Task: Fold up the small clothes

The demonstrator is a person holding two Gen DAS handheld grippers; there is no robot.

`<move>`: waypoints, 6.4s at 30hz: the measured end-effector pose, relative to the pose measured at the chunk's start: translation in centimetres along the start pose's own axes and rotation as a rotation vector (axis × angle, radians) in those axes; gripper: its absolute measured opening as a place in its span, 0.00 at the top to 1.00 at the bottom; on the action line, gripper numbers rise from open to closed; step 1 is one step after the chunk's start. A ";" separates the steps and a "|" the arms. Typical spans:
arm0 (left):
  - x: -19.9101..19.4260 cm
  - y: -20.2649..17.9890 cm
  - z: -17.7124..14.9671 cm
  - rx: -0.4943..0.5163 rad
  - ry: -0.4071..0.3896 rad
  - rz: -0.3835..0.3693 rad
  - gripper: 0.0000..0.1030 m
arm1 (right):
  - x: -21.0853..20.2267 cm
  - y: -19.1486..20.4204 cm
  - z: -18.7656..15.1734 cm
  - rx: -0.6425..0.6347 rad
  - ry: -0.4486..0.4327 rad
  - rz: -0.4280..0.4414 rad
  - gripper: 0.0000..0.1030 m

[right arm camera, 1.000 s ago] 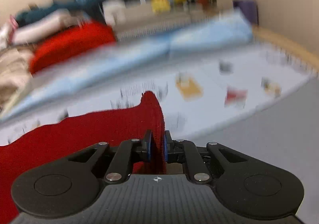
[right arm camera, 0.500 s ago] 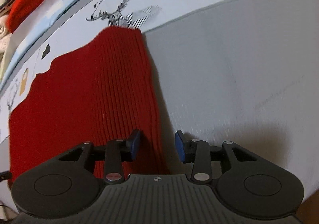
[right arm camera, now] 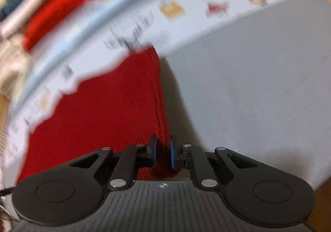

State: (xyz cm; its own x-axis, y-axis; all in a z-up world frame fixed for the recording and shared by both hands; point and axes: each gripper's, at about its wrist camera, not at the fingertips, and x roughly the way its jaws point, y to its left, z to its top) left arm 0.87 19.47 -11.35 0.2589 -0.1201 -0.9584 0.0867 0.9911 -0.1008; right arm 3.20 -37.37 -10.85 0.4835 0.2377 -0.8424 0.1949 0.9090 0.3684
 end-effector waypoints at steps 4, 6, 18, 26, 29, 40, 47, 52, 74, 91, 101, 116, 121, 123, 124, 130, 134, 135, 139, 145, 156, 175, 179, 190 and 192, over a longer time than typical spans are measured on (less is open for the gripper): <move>-2.2 -1.1 0.4 0.015 -0.107 0.066 0.82 | 1.8 1.6 -0.6 -0.116 0.044 -0.135 0.76; -3.5 -1.5 0.5 0.012 -0.169 0.022 0.81 | 0.2 2.8 -0.4 -0.165 -0.043 -0.172 0.76; 1.1 -5.0 0.3 0.146 0.041 0.061 0.75 | 2.6 4.4 -2.3 -0.377 0.088 -0.144 0.74; -0.7 -3.0 2.3 -0.037 -0.082 0.017 0.73 | -0.1 5.8 -2.7 -0.447 -0.019 -0.153 0.74; 0.9 -2.8 2.7 -0.065 -0.021 0.052 0.73 | 0.6 5.3 -2.4 -0.459 -0.019 -0.215 0.74; 0.9 -4.5 4.0 -0.095 -0.036 0.097 0.73 | 2.3 4.9 -2.4 -0.471 0.025 -0.260 0.72; -3.4 -3.6 4.4 -0.158 -0.192 0.079 0.73 | 1.4 5.9 -2.3 -0.466 -0.012 -0.275 0.72; -7.2 -1.4 3.6 -0.215 -0.294 0.072 0.72 | 0.5 8.8 -2.7 -0.492 -0.081 -0.266 0.72; -14.9 13.3 -4.5 -0.485 -0.463 0.081 0.72 | 4.6 37.5 -23.4 -0.858 -0.167 0.250 0.73; -14.2 12.3 -3.2 -0.498 -0.438 0.089 0.72 | 8.1 41.1 -24.0 -1.004 -0.116 0.131 0.83; -12.0 2.5 2.2 -0.358 -0.415 0.061 0.72 | -7.0 20.4 -6.7 -0.126 -0.440 0.286 0.84; -5.1 -14.7 8.9 -0.107 -0.320 -0.040 0.68 | -5.7 -2.4 -0.6 0.250 -0.271 -0.019 0.58; -2.1 -17.8 9.6 -0.105 -0.248 -0.150 0.52 | -2.6 -0.6 3.7 0.027 -0.205 0.075 0.35; -0.9 -18.7 9.9 -0.117 -0.215 -0.202 0.39 | -0.7 -0.8 4.1 0.010 -0.180 0.085 0.35; -0.3 -19.2 10.0 -0.124 -0.203 -0.228 0.30 | 0.6 -0.7 4.2 0.017 -0.156 0.098 0.35; 3.5 -21.6 11.1 -0.213 -0.168 -0.366 0.19 | 2.8 -2.4 4.7 0.069 -0.043 0.088 0.25; 7.0 -22.3 11.3 -0.333 -0.110 -0.426 0.18 | 3.5 -3.8 5.1 0.126 0.008 0.125 0.13; 7.9 -22.3 11.3 -0.373 -0.094 -0.445 0.14 | 3.9 -4.1 5.3 0.133 0.021 0.130 0.10; 10.6 -23.0 11.1 -0.472 -0.067 -0.493 0.05 | 4.9 -5.5 4.9 0.200 0.062 0.170 0.08; 11.2 -23.5 11.3 -0.454 -0.099 -0.467 0.19 | 5.3 -4.5 5.1 0.188 0.041 0.150 0.15; 2.0 -19.8 12.0 -0.247 -0.337 -0.292 0.39 | 5.3 1.5 4.2 0.073 -0.034 0.251 0.65; 1.3 -6.0 8.3 -0.195 -0.132 -0.092 0.44 | 8.7 16.6 1.1 -0.152 -0.005 0.320 0.68; 2.3 -6.0 7.1 -0.173 -0.083 -0.066 0.41 | 8.5 17.0 0.4 -0.161 0.051 0.322 0.55; 1.8 -4.7 7.1 -0.289 -0.105 -0.263 0.62 | 6.0 16.0 -1.2 -0.238 0.136 0.317 0.84; 2.2 -5.3 7.0 -0.241 -0.080 -0.211 0.61 | 4.2 15.6 -0.4 -0.230 0.042 0.341 0.84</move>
State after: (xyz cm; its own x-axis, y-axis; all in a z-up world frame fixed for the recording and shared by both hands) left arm 7.69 13.56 -11.07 0.3351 -0.3184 -0.8868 -0.0813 0.9279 -0.3639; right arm 7.98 -22.02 -8.82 0.4514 0.5480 -0.7042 -0.1683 0.8273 0.5360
